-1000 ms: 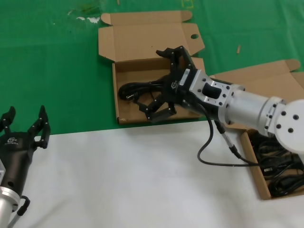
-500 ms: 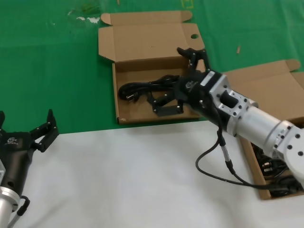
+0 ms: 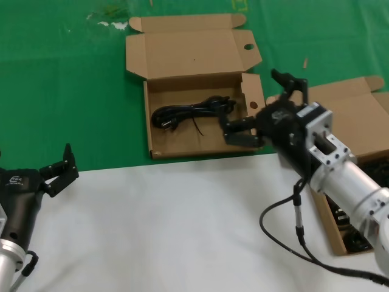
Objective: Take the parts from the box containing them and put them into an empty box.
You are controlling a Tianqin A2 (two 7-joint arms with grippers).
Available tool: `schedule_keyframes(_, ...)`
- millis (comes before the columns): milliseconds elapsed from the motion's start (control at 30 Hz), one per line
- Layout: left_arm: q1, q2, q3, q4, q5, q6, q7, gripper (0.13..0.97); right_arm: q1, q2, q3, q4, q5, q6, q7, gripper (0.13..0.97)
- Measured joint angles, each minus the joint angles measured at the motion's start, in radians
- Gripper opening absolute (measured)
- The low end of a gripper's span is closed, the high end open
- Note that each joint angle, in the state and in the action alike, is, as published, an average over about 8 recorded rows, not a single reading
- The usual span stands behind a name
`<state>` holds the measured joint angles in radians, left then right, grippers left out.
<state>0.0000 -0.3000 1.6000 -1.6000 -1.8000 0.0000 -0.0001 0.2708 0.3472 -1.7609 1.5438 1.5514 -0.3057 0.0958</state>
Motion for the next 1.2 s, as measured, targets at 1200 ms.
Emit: schedule_keyframes(1200, 0.0, 0.0, 0.0, 0.0, 0.0, 0.0, 0.0, 0.966, -0.243, -0.042, 0.144, 0.05, 0.223, 0.274, -0.086, 0.966)
